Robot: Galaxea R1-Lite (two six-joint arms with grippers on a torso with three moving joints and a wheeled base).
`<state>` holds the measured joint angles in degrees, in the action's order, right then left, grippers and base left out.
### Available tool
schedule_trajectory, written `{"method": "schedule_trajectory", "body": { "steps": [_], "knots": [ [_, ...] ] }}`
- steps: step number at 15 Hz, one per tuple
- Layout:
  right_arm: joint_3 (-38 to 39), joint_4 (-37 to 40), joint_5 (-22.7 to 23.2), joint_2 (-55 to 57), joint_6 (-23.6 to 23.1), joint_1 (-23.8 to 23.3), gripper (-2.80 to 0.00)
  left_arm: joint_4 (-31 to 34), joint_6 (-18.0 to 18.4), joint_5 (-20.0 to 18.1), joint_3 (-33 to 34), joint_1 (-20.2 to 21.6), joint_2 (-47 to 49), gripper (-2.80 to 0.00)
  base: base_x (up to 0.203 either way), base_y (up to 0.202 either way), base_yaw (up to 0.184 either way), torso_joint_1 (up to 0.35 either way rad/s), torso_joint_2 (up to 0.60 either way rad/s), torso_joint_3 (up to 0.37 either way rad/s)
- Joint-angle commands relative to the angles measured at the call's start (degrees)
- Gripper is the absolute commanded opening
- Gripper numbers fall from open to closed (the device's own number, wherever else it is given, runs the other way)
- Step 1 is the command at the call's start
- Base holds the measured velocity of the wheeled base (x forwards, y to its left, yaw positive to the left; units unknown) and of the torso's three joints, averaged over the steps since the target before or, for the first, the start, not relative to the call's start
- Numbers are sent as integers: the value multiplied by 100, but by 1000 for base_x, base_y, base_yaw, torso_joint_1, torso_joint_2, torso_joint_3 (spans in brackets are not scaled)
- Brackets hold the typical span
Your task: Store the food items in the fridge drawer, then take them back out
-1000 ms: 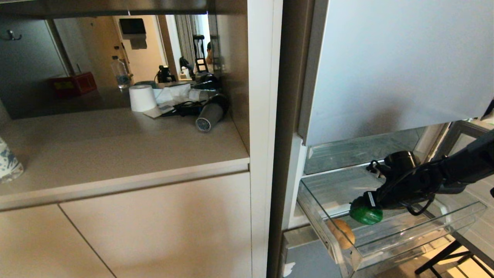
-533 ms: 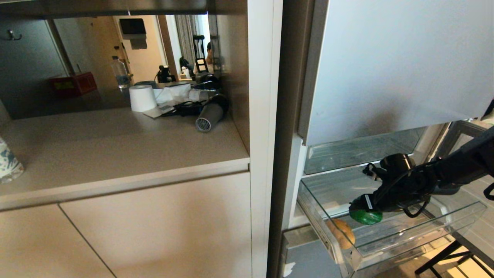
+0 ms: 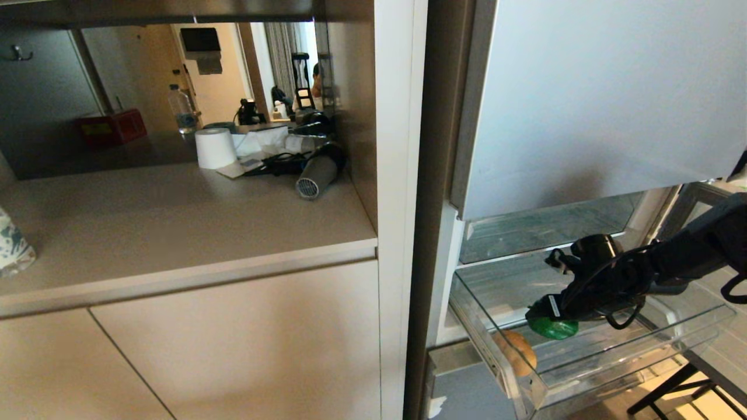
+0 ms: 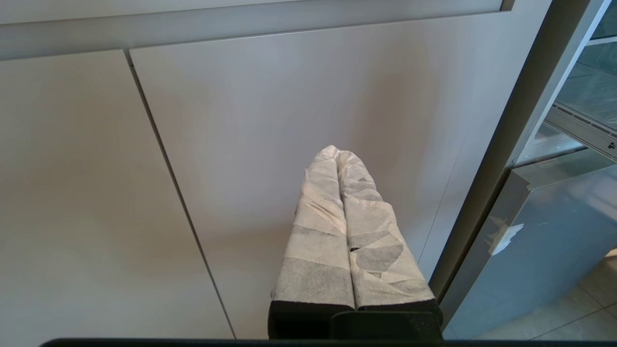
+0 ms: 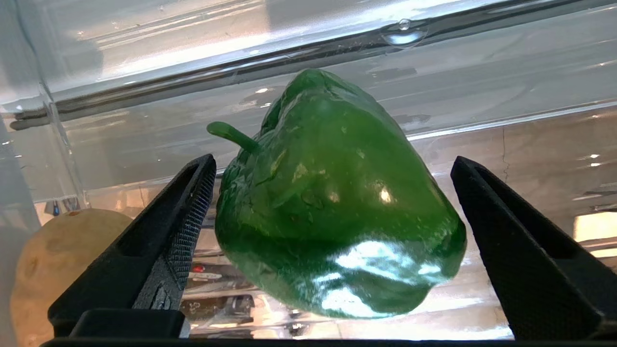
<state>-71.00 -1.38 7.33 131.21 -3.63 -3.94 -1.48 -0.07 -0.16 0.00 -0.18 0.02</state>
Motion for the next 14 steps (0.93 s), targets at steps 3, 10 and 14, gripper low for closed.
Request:
{"method": "schedule_trajectory", "body": {
  "steps": [3, 10, 14],
  "knots": [
    [-19, -3, -3, 37, -6, -2, 0, -2, -1, -1, 62, 1, -11, -280, 0, 0, 0, 0, 0, 0],
    [-46, -12, -3, 81, -15, -2, -280, -2, -1, -1, 62, 1, -11, -280, 0, 0, 0, 0, 0, 0],
    [16, -9, -3, -90, -15, -2, -280, -2, -1, -1, 62, 1, -11, -280, 0, 0, 0, 0, 0, 0]
  ]
}}
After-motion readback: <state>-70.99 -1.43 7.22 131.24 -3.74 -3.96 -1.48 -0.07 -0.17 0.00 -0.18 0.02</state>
